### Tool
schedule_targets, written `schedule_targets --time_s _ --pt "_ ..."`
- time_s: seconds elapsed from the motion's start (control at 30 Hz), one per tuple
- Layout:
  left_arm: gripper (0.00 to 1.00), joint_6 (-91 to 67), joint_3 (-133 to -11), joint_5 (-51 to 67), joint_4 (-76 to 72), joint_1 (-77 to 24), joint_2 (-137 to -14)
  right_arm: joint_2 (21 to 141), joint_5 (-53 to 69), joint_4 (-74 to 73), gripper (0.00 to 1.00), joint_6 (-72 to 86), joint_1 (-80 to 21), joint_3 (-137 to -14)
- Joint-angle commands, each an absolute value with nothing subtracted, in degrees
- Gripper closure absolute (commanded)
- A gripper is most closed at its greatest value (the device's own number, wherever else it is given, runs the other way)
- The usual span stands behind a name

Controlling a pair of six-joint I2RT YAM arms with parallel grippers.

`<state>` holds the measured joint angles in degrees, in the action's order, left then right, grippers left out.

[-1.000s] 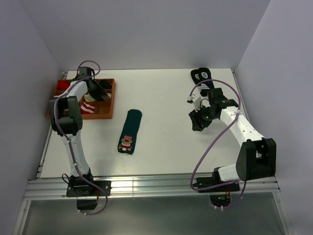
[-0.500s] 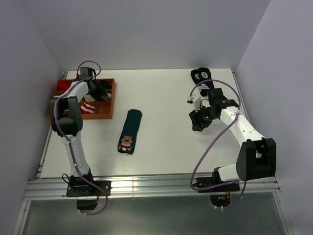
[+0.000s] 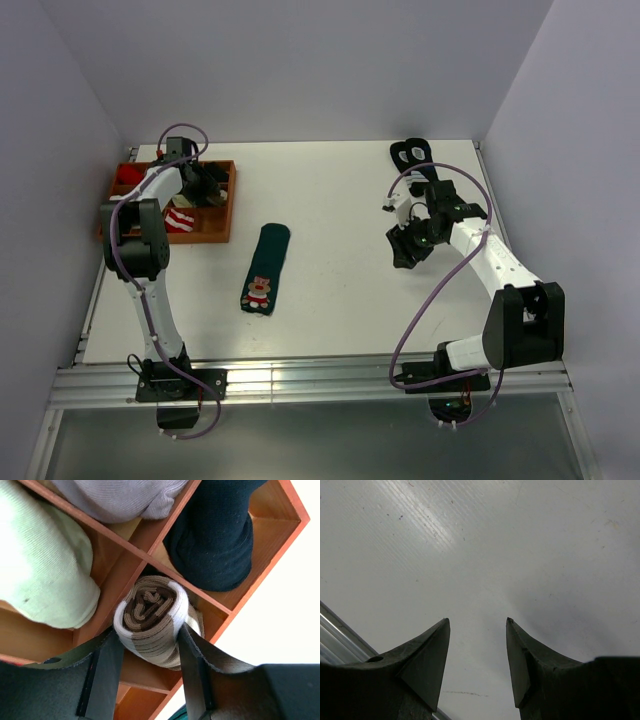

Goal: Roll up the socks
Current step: Place the sock in the storage box.

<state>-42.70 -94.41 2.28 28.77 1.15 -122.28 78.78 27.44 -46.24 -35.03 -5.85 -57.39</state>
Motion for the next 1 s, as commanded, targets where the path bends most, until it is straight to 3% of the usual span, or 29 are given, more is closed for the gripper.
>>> schedule_targets --time_s 0.0,0.97 --pt "0.48 -41.40 -94.39 0.53 34.62 0.53 -119.62 77.26 27.33 -45.62 0.44 -35.68 -5.36 -57.13" --pt "0.50 -41.84 -99.04 -5.18 40.69 0.53 -115.66 77.26 28.48 -46.58 0.44 -35.42 -5.36 -58.45"
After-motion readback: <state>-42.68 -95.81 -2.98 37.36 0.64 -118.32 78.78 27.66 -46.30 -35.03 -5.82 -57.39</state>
